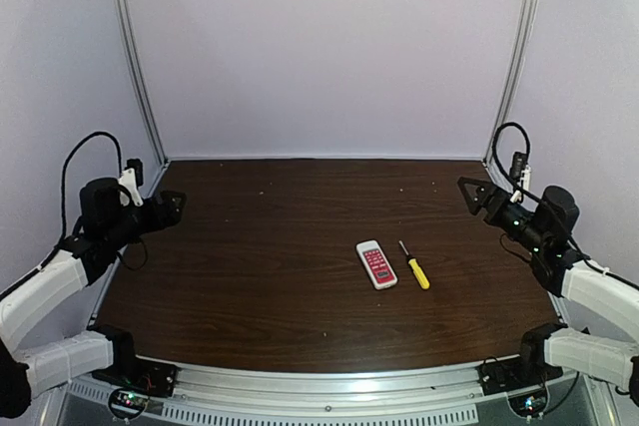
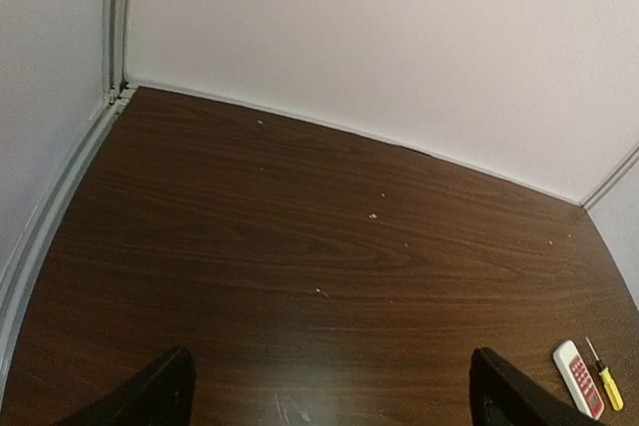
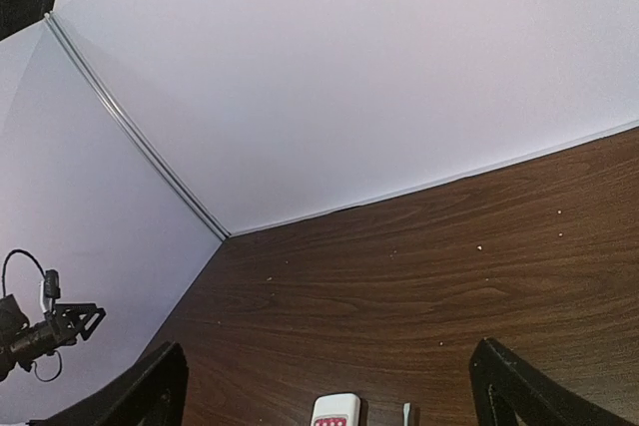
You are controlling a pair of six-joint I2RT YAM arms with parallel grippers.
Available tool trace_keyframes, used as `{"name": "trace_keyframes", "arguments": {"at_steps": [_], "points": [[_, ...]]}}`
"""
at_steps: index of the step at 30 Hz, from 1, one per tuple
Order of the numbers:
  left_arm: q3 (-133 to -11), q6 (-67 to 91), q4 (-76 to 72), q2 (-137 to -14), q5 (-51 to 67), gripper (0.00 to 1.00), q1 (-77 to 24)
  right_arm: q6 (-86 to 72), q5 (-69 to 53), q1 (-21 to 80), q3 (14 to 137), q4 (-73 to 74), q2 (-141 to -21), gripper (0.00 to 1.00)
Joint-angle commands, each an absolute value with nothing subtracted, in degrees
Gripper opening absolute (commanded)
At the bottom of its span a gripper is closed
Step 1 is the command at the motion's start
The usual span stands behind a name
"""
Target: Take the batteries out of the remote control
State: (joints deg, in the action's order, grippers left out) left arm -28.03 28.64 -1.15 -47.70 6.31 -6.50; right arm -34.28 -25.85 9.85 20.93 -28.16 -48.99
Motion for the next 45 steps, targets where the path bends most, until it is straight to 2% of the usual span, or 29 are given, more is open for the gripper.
{"name": "trace_keyframes", "arguments": {"at_steps": [1, 8, 20, 32, 37, 45], "points": [[-30.36, 27.10, -0.31, -49.69, 3.82, 0.98, -12.29, -37.29, -28.08, 10.53, 20.98, -24.48, -47.57, 1.00], [-30.22, 27.51, -0.76, -51.16, -1.17, 0.97, -20.29, -36.65, -25.95, 15.91, 23.29, -15.95, -46.72, 1.00], [-28.92, 28.48, -2.27, -57.32, -4.60, 0.97, -32.04, -33.36, -3.74, 35.24, 33.00, 12.61, -48.55, 1.00], [-29.14, 29.43, -0.26, -59.54, -6.61, 0.97, -41.42, -33.63, 7.21, 50.70, 43.30, 23.11, -66.88, 1.00], [-26.38, 30.82, 2.84, -55.83, -6.31, 0.97, -42.08, -32.16, 8.98, 51.39, 48.25, 23.51, -76.79, 1.00], [-22.03, 32.47, 6.49, -48.88, -7.06, 0.96, -42.15, -26.86, 8.62, 51.16, 65.00, 31.62, -95.55, 1.00]]}}
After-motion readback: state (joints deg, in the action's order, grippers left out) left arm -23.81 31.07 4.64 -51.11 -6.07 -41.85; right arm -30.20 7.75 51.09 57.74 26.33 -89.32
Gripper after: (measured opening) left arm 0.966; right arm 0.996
